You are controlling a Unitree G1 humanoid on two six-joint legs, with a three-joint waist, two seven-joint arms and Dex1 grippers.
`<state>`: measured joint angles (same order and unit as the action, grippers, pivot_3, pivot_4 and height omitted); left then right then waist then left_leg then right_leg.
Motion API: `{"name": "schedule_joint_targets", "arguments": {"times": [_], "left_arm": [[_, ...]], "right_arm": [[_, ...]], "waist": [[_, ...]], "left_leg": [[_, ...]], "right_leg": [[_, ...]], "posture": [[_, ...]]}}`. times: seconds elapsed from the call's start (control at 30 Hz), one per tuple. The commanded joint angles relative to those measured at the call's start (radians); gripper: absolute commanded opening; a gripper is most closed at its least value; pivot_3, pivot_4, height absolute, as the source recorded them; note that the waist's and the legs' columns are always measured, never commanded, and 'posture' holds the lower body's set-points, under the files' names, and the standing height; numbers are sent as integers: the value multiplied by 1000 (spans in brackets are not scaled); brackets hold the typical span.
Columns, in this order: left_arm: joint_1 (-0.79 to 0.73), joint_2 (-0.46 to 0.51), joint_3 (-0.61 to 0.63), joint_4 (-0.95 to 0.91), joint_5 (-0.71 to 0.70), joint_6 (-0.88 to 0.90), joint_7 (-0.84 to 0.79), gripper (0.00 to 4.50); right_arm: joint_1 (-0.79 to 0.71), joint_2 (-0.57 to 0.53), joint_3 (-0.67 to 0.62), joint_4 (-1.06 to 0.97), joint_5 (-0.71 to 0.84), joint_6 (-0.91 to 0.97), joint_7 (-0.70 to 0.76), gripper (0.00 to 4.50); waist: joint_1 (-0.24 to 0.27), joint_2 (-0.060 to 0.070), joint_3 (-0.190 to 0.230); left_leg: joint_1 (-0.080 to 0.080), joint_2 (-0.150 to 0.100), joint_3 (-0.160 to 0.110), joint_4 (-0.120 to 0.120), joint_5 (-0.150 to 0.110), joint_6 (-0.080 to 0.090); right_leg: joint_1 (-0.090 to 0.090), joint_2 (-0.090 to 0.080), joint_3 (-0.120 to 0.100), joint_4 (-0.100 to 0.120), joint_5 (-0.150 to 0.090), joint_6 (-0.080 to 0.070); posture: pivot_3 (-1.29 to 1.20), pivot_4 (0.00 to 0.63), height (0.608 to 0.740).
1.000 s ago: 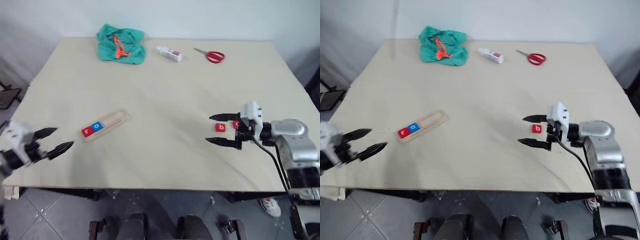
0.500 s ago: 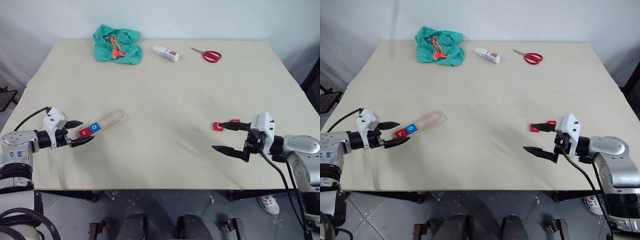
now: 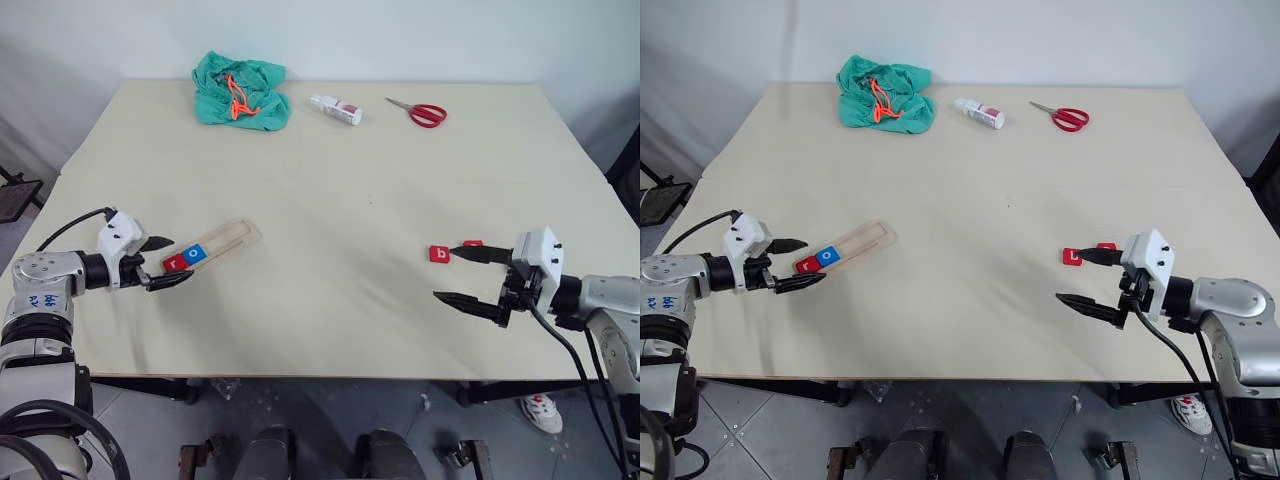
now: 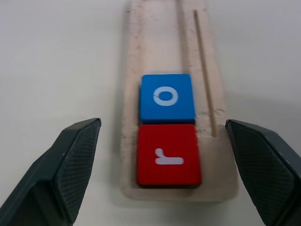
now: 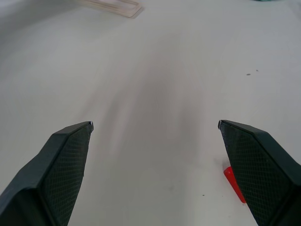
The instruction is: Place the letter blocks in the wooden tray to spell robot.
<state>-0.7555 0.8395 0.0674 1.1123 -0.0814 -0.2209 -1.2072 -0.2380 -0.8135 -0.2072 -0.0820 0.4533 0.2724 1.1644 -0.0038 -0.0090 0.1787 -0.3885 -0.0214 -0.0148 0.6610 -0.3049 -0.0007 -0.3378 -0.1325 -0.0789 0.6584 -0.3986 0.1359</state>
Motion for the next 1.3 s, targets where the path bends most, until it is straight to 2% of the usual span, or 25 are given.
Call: {"name": "schedule_joint_targets", "arguments": {"times": [0.03, 0.4, 0.57, 0.7, 0.9, 1.13, 1.3], "left_arm": [[34, 11, -14, 13, 23, 27, -19, 4500], [32, 4, -14, 39, 37, 50, 3, 4500], [31, -6, -1, 12, 14, 51, -27, 3419], [29, -22, 18, -37, -21, 58, -70, 3401], [69, -88, -3, -315, -77, 131, -150, 3401], [98, -185, -66, -591, -93, 235, -138, 3401], [120, -269, -143, -758, -90, 286, -115, 3401]], "right_arm": [[-20, -19, -24, -16, 15, -11, -1, 4459], [-60, -18, 1, 16, 3, -17, 13, 4459], [-71, -16, 3, 23, 0, -18, 16, 4500], [-77, -14, 4, 31, -2, -21, 18, 4500], [-57, -31, -12, 52, 25, -23, 83, 4500], [-11, -71, -14, 79, 40, -73, 227, 4500], [0, -78, -37, 91, 30, -83, 205, 4500]], "waist": [[0, 0, 0], [-2, 0, 0], [-1, 0, 0], [-1, 0, 0], [7, -1, 0], [0, -1, 1], [2, -1, 1]], "left_leg": [[0, 0, -1, 0, 0, 0], [0, 1, 0, 0, 0, 0], [0, 0, 0, 0, 0, 0], [0, 0, 0, 0, 0, 0], [-3, -1, -2, 3, 0, 0], [-4, 0, -2, 2, 0, 0], [-4, 1, -1, 2, 0, 1]], "right_leg": [[0, 0, 0, 0, 0, 0], [0, 0, 0, 0, 0, 0], [0, 0, 0, 0, 0, 0], [0, 0, 0, 0, 0, 0], [0, 0, 0, 0, 0, 0], [1, 1, 0, -3, 0, 0], [1, 1, 0, -4, 0, 0]], "posture": [[0, 150, 740], [0, 150, 740], [0, 150, 740], [0, 150, 740], [0, 150, 740], [0, 150, 740], [0, 150, 740]]}}
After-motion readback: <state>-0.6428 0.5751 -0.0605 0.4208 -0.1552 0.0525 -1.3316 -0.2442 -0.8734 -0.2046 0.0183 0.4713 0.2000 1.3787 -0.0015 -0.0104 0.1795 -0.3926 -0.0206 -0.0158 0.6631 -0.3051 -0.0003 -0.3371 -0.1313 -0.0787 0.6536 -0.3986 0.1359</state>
